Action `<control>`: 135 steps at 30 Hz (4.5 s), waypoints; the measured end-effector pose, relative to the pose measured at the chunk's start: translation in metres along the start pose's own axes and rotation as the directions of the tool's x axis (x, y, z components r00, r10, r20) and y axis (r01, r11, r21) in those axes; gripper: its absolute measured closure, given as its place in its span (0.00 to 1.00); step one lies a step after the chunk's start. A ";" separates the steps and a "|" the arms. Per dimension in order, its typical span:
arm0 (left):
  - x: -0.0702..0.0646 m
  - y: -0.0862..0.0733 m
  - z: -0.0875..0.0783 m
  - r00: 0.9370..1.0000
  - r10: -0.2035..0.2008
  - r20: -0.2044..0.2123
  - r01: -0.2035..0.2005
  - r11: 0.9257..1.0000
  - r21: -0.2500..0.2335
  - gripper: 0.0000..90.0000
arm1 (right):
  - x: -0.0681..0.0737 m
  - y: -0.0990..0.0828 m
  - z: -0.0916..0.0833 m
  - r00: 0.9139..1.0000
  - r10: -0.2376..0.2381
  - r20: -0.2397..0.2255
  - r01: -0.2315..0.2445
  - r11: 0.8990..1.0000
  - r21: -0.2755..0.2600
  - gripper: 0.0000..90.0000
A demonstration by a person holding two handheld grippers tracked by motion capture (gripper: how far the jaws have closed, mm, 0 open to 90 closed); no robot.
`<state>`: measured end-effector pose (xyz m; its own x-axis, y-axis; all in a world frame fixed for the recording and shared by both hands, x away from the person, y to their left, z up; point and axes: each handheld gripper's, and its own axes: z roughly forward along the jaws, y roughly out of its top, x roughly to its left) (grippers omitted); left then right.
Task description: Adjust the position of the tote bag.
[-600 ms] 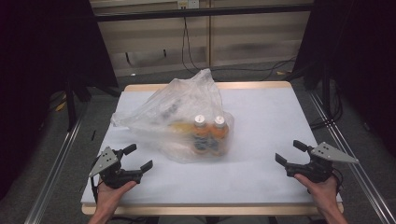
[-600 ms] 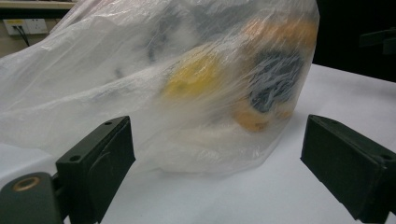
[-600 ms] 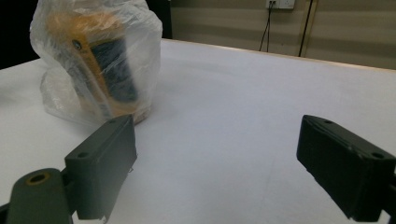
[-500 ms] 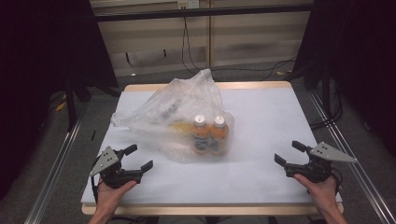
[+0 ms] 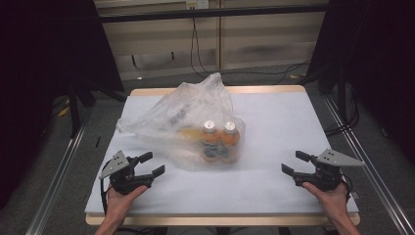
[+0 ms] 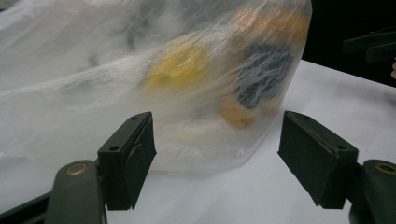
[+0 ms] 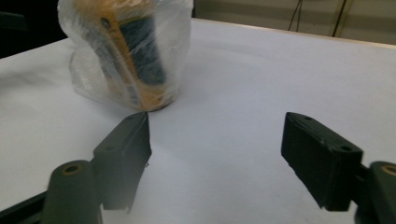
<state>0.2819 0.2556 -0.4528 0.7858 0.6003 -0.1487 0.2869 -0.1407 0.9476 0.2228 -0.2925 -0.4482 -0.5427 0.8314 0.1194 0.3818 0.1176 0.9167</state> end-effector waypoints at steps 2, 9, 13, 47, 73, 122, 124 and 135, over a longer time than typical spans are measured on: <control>-0.003 0.001 0.002 1.000 0.028 -0.004 -0.028 0.999 0.015 0.30 | 0.001 0.001 0.002 1.000 -0.001 -0.011 0.001 1.000 0.007 0.27; -0.010 0.008 0.009 0.999 0.044 0.030 -0.045 0.999 0.024 0.37 | 0.007 0.004 0.008 0.999 -0.016 -0.045 0.017 1.000 0.021 0.29; -0.012 0.015 0.015 0.996 0.070 0.054 -0.072 0.996 0.050 0.41 | 0.010 0.007 0.010 0.998 -0.031 -0.058 0.032 0.999 0.016 0.29; 0.016 0.100 0.056 0.994 0.081 0.078 -0.082 0.997 0.013 0.48 | 0.020 0.007 0.024 0.991 -0.055 -0.122 0.063 0.996 0.066 0.28; 0.044 0.165 0.116 0.993 0.094 0.071 -0.095 0.995 0.019 0.54 | 0.021 0.005 0.027 0.989 -0.060 -0.132 0.071 0.994 0.079 0.28; -0.006 0.183 0.115 0.949 0.181 0.260 -0.172 0.983 -0.057 1.00 | 0.027 0.095 0.043 0.979 -0.094 -0.181 0.087 0.995 -0.042 0.29; -0.012 0.184 0.116 0.943 0.192 0.272 -0.183 0.981 -0.057 1.00 | 0.028 0.104 0.045 0.977 -0.090 -0.191 0.080 0.995 -0.061 0.28; -0.039 0.187 0.114 0.911 0.260 0.320 -0.244 0.966 -0.090 1.00 | 0.036 0.146 0.062 0.964 -0.136 -0.227 0.106 0.984 -0.141 0.32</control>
<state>0.3675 0.1164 -0.3025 0.9659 0.2581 0.0198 0.0364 -0.2113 0.9767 0.3056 -0.2117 -0.3333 -0.7450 0.6626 0.0769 0.2129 0.1269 0.9688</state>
